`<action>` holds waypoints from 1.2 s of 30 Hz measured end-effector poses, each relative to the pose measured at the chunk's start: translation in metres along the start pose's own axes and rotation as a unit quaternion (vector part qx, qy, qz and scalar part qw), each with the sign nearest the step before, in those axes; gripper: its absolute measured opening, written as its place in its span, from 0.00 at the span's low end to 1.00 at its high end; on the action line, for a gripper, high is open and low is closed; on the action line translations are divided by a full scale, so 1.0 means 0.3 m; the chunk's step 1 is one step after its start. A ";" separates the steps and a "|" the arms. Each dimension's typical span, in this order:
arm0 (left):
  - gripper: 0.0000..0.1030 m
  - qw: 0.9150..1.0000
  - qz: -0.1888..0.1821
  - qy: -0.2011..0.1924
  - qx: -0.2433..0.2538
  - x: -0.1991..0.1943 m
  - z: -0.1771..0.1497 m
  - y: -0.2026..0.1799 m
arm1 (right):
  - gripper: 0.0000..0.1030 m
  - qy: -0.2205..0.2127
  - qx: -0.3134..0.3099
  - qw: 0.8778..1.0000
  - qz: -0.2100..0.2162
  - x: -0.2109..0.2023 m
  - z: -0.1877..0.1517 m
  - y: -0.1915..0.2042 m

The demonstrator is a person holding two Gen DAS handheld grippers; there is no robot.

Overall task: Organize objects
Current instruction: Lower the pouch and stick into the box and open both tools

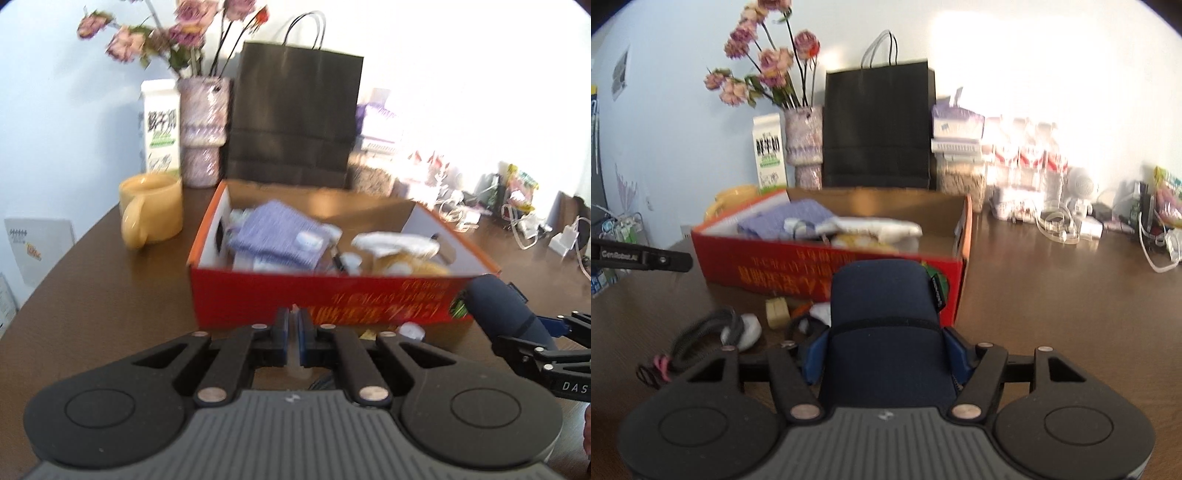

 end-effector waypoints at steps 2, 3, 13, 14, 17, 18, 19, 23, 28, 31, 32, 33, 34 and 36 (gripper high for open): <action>0.06 1.000 -0.008 -0.010 0.005 0.011 0.038 -0.025 | 0.61 -0.014 -0.005 1.000 0.004 0.008 0.049 0.008; 0.06 1.000 -0.011 -0.015 0.006 0.021 0.058 -0.038 | 0.61 -0.022 -0.007 1.000 0.005 0.016 0.076 0.013; 0.06 0.999 -0.014 -0.049 0.018 0.208 0.273 -0.127 | 0.61 -0.051 -0.028 0.998 0.010 0.262 0.342 0.046; 0.06 0.999 -0.012 -0.048 0.020 0.232 0.284 -0.131 | 0.61 -0.048 -0.028 0.998 0.008 0.295 0.352 0.046; 0.06 0.999 -0.003 -0.036 0.023 0.304 0.296 -0.127 | 0.61 -0.027 -0.024 0.999 0.005 0.385 0.350 0.036; 0.06 0.999 -0.003 -0.030 0.022 0.331 0.296 -0.126 | 0.62 -0.019 -0.022 1.000 0.004 0.412 0.341 0.031; 0.10 1.000 0.001 -0.026 0.017 0.349 0.291 -0.117 | 0.64 -0.007 -0.019 1.000 0.003 0.437 0.329 0.026; 1.00 0.999 0.038 -0.021 0.012 0.377 0.263 -0.066 | 1.00 -0.003 -0.017 1.000 -0.002 0.456 0.289 0.004; 1.00 0.998 0.053 -0.019 0.041 0.352 0.222 -0.062 | 1.00 -0.004 -0.009 1.000 -0.003 0.427 0.254 -0.015; 1.00 0.998 0.049 -0.015 0.044 0.334 0.202 -0.071 | 1.00 -0.005 -0.005 1.000 -0.002 0.399 0.239 -0.018; 1.00 0.998 0.049 -0.013 0.044 0.329 0.197 -0.072 | 1.00 -0.006 -0.005 1.000 -0.001 0.389 0.234 -0.017; 1.00 0.998 0.048 -0.011 0.044 0.321 0.192 -0.074 | 1.00 -0.007 -0.006 1.000 -0.001 0.378 0.231 -0.016; 1.00 0.998 0.047 -0.010 0.044 0.312 0.185 -0.076 | 1.00 -0.008 -0.007 1.000 -0.001 0.365 0.228 -0.014; 1.00 0.998 0.043 -0.009 0.045 0.290 0.176 -0.079 | 1.00 -0.009 -0.008 1.000 0.001 0.338 0.219 -0.011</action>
Point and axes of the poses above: each gripper's, at about its wrist camera, not at the fingertips, and x roughly the way its jaws point, y to its left, z to its top, the point moved 8 cm from there along x, roughly the way its jaws point, and after that the axes turned 8 degrees about -y, right-handed, at the moved point
